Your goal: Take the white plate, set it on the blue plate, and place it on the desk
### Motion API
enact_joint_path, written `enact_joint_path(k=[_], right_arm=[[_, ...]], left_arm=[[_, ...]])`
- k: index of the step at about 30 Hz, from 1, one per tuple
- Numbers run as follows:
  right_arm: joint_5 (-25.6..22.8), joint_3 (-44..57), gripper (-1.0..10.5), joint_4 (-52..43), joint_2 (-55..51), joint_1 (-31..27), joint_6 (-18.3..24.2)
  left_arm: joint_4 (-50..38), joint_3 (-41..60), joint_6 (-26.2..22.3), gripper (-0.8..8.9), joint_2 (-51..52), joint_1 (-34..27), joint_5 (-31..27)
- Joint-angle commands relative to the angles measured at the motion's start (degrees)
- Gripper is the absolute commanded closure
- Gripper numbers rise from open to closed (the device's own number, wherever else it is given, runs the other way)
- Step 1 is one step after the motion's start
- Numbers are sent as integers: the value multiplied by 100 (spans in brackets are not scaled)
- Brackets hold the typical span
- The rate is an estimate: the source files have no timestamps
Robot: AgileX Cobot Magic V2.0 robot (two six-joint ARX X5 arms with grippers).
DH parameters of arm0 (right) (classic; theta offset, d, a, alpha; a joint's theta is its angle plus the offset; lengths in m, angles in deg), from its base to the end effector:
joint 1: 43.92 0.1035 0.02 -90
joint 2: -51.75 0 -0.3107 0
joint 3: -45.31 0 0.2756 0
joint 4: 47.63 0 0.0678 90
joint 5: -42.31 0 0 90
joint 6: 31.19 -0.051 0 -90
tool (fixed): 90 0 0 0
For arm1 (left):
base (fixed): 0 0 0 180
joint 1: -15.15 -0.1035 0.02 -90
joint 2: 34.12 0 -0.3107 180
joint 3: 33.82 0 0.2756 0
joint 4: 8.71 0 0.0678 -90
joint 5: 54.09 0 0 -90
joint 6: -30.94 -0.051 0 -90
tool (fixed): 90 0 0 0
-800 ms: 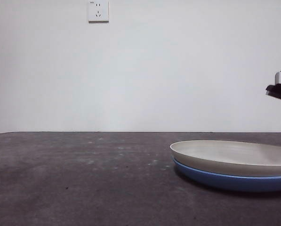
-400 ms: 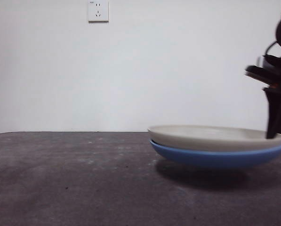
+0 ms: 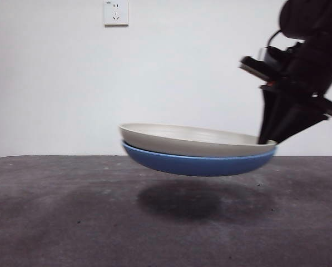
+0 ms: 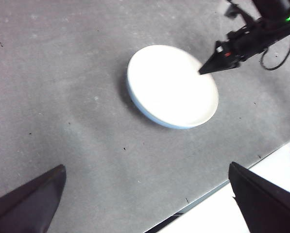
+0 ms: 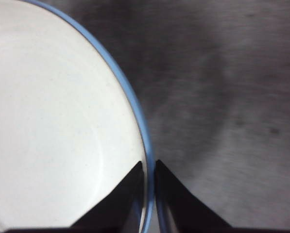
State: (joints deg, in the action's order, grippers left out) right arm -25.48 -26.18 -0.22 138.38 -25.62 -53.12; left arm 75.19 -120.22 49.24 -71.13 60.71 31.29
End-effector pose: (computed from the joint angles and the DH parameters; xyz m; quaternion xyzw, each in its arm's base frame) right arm 0.2985 0.1190 0.2396 0.1699 0.5657 0.1918 0.7838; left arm 0.0373 -0.0321 0.4325 -0.0181 0.3183 -0.2870 0.9033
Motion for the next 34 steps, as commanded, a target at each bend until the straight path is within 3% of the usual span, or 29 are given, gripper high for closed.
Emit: enact_joint_path(k=[1,18,27,34], right_arm=[[26,-168,936,-142,356,221,-308],[-133,-229,926,-483,1335,487,-396],[-201,-240,562,-466,1294,474,-251],[-522,-496,479,138,708,437,120]], left_arm=[[-66,-57,-96,158,-22,52,-33],[-59,-57,-66,158,-22,52,-33],[-59,-57,-70,158,-22,52,-33],[-44,-57,-68,158,-22,52,-31]])
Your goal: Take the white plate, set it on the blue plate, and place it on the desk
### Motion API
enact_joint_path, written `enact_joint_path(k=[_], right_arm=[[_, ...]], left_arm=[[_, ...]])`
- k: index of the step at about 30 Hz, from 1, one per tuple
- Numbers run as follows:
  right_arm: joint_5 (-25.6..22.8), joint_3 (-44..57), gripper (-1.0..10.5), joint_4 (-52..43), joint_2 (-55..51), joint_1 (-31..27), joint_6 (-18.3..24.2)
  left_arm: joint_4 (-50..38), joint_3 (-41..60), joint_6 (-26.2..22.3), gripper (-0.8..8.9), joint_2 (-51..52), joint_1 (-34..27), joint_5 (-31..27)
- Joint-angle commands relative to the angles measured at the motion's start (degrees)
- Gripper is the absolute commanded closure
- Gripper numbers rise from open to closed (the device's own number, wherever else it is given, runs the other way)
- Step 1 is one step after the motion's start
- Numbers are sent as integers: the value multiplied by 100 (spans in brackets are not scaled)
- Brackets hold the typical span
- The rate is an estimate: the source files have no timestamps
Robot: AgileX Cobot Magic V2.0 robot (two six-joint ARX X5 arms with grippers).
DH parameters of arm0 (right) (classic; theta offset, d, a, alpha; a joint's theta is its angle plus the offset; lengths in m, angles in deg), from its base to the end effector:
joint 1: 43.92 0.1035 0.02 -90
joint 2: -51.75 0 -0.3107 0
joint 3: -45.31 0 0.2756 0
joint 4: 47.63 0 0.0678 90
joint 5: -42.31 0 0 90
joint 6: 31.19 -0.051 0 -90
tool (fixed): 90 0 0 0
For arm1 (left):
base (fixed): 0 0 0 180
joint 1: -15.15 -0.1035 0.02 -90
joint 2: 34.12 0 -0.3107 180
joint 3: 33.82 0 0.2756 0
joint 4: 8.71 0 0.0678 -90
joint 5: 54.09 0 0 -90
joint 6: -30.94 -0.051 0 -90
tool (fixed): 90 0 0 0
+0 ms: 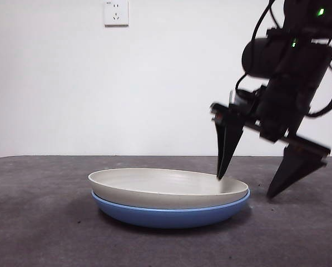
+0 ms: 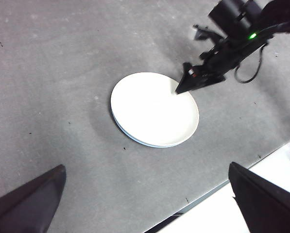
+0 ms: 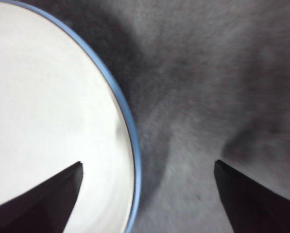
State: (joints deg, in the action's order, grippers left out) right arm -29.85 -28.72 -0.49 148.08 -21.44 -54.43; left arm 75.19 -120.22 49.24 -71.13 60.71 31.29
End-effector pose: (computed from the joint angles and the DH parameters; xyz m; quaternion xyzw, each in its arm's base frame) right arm 0.3175 0.1483 0.1988 0.1328 0.6145 0.1628 0.7604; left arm 0.0373 -0.0321 0.4325 -0.0181 0.3183 -0.2870 0.9033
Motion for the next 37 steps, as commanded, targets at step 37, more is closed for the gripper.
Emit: enact_joint_path(k=[37], right_arm=[[-1036,-466,388,3386,-6393,979,535]], left_arm=[[101,-57,-380,158,-22,52,-31]])
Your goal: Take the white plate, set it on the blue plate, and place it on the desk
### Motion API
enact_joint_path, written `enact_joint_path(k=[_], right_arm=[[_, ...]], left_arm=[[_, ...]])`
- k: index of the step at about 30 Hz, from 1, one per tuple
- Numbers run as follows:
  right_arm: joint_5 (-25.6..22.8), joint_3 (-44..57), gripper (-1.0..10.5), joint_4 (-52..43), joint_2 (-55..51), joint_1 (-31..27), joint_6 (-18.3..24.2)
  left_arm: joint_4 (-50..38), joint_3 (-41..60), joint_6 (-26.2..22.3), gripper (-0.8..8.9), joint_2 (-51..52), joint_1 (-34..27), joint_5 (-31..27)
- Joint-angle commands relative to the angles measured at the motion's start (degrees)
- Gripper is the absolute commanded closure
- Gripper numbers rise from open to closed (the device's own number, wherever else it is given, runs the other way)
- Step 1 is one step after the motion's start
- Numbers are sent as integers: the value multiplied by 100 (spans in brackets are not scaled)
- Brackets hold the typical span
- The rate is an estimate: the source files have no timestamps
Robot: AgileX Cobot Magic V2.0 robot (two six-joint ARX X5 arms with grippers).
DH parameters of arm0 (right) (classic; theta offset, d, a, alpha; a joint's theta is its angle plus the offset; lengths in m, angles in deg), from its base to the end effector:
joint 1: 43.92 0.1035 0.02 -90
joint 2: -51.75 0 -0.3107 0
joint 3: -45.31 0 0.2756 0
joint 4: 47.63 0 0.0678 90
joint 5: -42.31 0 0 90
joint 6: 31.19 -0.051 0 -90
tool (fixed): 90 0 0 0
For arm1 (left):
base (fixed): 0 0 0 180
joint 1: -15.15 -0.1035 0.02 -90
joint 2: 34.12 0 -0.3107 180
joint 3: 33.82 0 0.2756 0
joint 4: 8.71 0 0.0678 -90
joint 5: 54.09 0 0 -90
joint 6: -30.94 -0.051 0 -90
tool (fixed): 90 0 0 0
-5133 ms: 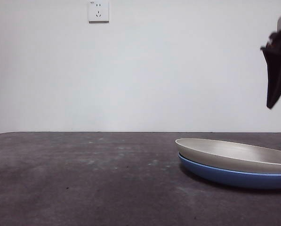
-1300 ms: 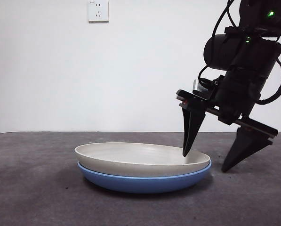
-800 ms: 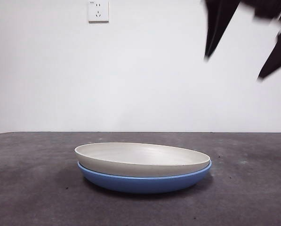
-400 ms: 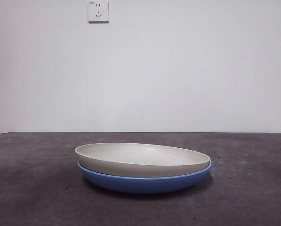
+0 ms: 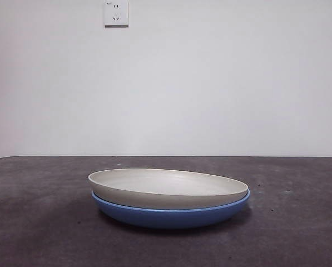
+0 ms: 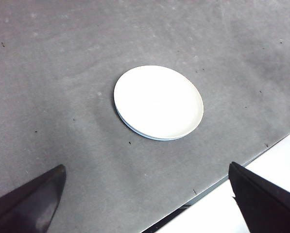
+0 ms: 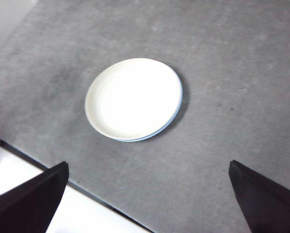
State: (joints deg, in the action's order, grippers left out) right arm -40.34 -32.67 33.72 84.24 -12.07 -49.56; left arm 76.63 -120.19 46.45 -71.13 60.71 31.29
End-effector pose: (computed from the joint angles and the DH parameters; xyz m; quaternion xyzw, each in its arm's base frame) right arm 0.0365 0.0304 0.3976 0.0786 0.3479 0.2670 0.8952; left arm 0.0361 -0.0310 0.4300 0.0095 0.3220 -0.2918 0.9006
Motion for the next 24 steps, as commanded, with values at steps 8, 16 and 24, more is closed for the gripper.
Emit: enact_joint_path(k=[8,16,24], right_arm=[[4,-70,899,-48,-37,42,52],[9,-70,931,-321,-42,42,79],[9,-70,931,-380,-42,42,83]], left_arm=[[-42,-59,-111,579,-22,52,-31],[-55,-59,-109,804,-22,52,-31],[-61,-59,-109,804,-22,52,-31]])
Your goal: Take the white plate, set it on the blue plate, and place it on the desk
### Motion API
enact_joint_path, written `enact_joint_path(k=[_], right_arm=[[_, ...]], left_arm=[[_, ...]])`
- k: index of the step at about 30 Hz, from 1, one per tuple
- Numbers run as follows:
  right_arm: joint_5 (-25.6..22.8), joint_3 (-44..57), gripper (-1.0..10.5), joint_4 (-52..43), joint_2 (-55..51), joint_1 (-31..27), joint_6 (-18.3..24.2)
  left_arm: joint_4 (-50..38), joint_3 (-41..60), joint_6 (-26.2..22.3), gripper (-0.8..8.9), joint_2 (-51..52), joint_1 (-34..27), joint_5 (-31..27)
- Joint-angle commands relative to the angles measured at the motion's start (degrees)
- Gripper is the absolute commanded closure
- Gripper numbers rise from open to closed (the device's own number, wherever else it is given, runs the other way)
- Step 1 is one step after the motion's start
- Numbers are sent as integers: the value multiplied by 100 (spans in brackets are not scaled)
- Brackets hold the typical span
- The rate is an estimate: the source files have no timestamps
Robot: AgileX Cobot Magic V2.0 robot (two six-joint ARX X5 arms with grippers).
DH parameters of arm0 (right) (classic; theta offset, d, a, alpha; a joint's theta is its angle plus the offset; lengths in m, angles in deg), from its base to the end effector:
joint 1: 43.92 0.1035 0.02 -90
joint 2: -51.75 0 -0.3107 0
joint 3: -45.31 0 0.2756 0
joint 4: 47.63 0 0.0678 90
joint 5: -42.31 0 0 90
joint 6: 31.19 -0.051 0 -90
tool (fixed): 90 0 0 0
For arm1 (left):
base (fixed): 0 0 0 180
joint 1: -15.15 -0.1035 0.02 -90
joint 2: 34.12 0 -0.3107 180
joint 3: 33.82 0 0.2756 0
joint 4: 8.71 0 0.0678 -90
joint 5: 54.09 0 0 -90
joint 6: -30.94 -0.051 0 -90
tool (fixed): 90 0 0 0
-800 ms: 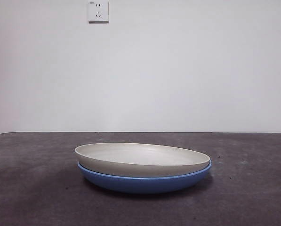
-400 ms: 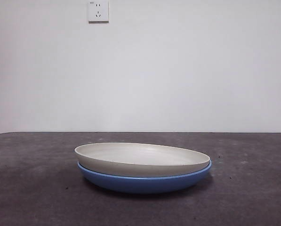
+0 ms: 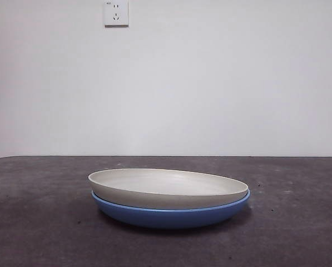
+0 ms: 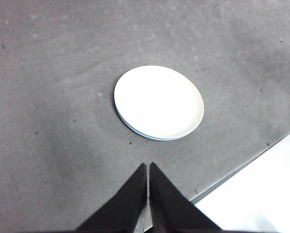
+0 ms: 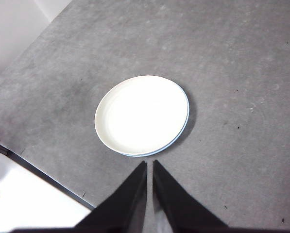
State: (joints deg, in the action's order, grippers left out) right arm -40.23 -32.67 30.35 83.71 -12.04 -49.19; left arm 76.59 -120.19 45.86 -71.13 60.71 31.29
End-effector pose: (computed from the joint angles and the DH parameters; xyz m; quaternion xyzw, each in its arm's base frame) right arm 0.0374 0.0311 0.4036 0.0841 0.3164 0.2775 0.9032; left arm 0.0362 -0.0310 0.4300 0.0140 0.3202 -0.2936 0.9006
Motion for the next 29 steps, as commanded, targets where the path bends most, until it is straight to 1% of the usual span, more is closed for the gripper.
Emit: enact_joint_path(k=[1,6,8,11,12,14,16,19,22,24,29], right_arm=[[-2,-70,931,-46,11,39,46],[-2,-70,931,-46,11,39,46],[-2,-70,931,-46,11,39,46],[-2,-70,931,-46,11,39,46],[-2,-70,931,-46,11,39,46],[-2,-70,931,-46,11,39,46],[-2,-70,931,-46,11,39,46],[-2,-70,931,-46,11,39,46],[-4,-70,931,-52,11,39,46],[-2,-70,931,-70,11,39,46],[-2,-70,931,-87,11,39,46]], left_arm=[[-57,-59,-50,804,-22,52,-31],[-57,-59,-50,804,-22,52,-31],[-57,-59,-50,804,-22,-72,-31],[-122,4,-79,805,-61,-671,20],[-201,83,-179,805,-77,-977,15],[-474,369,-566,805,-59,-1609,13],[-1141,931,-1029,805,87,-2295,-57],[-2367,1941,-1478,805,415,-3088,-52],[-3471,2903,-1493,805,774,-3613,-52],[-4000,3427,-1497,805,979,-3866,-55],[-5160,4548,-1534,805,1530,-4269,-52]])
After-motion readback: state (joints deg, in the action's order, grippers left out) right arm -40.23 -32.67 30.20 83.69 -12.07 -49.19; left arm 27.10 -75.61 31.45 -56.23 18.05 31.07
